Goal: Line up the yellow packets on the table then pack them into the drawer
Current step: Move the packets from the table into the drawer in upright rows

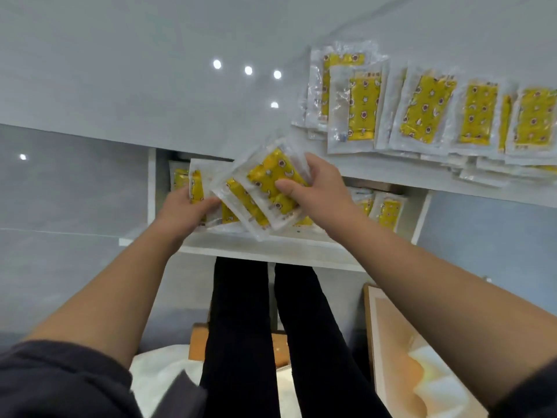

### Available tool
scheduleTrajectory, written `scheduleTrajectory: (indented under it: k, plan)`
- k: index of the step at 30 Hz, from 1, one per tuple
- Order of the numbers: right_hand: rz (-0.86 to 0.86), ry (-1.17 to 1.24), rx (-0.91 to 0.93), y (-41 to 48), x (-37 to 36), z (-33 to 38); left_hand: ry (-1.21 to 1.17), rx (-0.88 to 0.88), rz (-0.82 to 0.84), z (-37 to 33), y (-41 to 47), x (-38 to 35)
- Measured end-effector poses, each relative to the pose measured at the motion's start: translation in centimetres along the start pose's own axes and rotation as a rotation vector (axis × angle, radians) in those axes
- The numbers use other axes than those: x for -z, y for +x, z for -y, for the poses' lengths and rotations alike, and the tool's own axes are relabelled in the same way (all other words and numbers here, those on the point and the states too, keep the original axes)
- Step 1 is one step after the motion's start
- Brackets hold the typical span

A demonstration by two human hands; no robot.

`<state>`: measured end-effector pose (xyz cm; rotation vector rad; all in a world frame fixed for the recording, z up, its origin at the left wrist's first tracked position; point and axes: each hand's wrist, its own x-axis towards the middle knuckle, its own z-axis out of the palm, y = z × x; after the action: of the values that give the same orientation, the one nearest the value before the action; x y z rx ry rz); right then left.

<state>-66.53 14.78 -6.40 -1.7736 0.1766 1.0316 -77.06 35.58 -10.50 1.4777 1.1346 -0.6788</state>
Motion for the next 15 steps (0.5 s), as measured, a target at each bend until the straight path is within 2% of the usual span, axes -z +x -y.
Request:
scheduleTrajectory:
  k: [2,5,15]
  plan:
    - [-0.014,0.064,-0.125,-0.1,-0.6,-2.8,-0.038,0.050,-0.027,1.4,0.9,-0.8]
    - [-0.131,0.141,-0.272,1.4,-1.6,-6.5,-0.070,0.103,-0.083,2.7,2.9,-1.5]
    - [-0.388,0.224,-0.440,8.5,-6.6,-12.6,0.044,0.073,-0.136,3.7,10.4,0.0]
